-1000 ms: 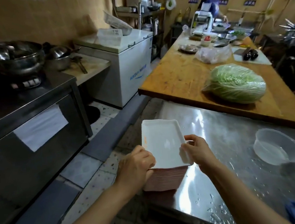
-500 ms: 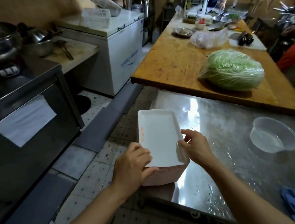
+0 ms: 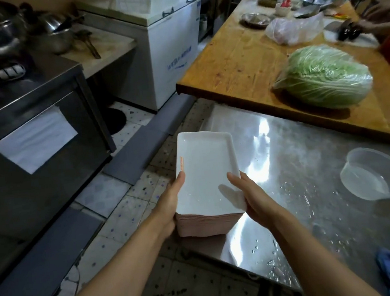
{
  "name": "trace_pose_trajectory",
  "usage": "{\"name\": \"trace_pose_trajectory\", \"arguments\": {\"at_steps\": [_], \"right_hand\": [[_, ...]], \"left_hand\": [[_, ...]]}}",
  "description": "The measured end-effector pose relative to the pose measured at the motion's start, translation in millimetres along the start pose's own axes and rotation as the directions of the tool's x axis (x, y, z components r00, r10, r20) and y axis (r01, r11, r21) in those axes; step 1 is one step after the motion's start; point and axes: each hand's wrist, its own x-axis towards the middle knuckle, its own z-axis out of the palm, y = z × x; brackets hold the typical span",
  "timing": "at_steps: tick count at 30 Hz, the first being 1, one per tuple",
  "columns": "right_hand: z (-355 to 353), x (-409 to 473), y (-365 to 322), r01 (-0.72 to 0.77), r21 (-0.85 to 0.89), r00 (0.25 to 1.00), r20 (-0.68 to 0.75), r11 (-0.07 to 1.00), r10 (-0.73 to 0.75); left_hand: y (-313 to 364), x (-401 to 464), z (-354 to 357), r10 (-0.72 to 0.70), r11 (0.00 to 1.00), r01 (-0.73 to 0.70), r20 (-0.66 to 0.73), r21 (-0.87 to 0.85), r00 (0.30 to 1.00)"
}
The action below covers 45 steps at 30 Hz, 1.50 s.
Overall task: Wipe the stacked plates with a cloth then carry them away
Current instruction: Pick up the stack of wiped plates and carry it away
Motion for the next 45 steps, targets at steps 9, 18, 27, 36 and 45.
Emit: {"name": "trace_pose_trajectory", "arguments": {"at_steps": [9,18,27,36,45], "right_hand": [[5,5,4,-0.054,0.163,0.998,0.022,0.985,0.052],[10,5,10,0.021,0.213,1.000,-0.003,0.977,-0.021],[9,9,5,-0.012,0.229,0.998,-0.049,0.973,0.024],[31,-11,-6,-0.012,0.236,0.999,-0.034,0.972,0.021],[59,-27,16,0.054,0.244,0.996,-0.082,0.968,-0.035]], "left_hand": [[3,-4,-2,0.037,0.997,-0.033,0.052,-0.070,0.998],[-6,2,0,0.148,0.982,-0.139,0.063,-0.127,0.987],[-4,4,-4,0.151,0.982,-0.138,0.090,-0.132,0.984],[12,-17,-16,0.107,0.988,-0.091,0.127,-0.125,0.986],[11,-33,-39,0.064,0.997,-0.058,0.163,-0.044,0.985]]}}
